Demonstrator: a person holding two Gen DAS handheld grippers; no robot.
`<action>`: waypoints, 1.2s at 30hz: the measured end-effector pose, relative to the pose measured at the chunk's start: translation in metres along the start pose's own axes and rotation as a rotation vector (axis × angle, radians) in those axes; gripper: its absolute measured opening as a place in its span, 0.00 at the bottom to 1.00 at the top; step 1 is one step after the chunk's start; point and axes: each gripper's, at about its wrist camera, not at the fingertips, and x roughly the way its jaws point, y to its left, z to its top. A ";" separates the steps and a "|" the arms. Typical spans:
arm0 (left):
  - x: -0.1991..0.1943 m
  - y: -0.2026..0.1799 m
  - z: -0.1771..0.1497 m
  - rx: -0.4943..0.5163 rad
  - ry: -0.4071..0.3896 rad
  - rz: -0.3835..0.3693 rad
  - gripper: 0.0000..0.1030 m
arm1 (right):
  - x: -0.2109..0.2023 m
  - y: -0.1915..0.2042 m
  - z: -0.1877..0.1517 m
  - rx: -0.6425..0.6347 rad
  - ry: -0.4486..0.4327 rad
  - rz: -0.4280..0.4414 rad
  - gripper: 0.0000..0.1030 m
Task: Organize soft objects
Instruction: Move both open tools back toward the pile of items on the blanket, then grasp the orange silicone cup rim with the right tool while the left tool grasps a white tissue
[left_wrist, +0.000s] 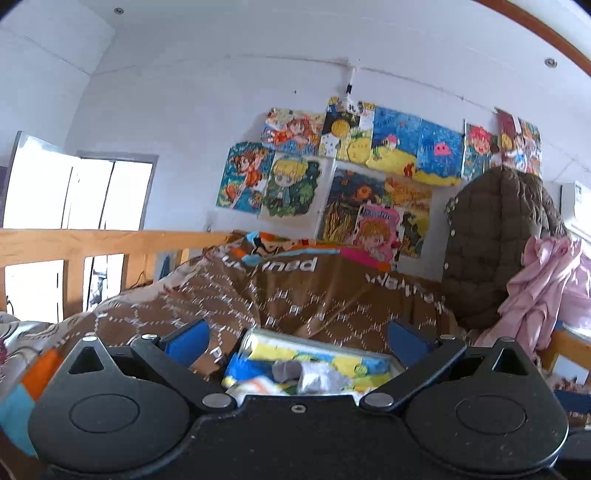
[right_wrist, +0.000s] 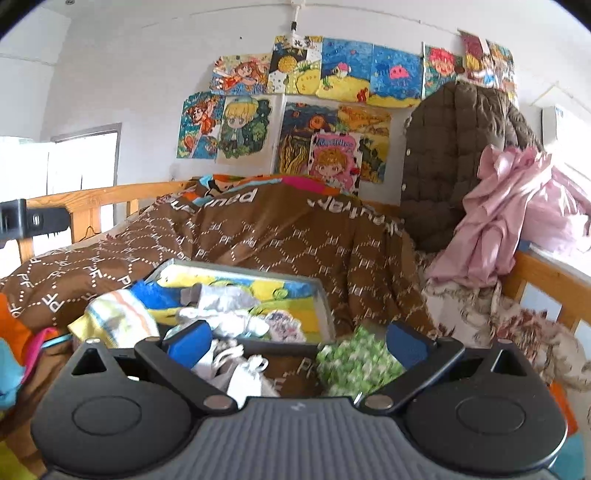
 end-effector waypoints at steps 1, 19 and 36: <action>0.000 0.003 -0.003 0.009 0.018 -0.003 0.99 | -0.002 0.001 -0.004 0.017 0.009 -0.003 1.00; 0.011 0.032 -0.061 0.065 0.267 -0.096 0.99 | -0.027 0.001 -0.055 0.096 0.258 0.046 1.00; 0.022 0.016 -0.102 0.105 0.424 -0.228 0.99 | 0.011 -0.031 -0.071 0.319 0.520 0.035 1.00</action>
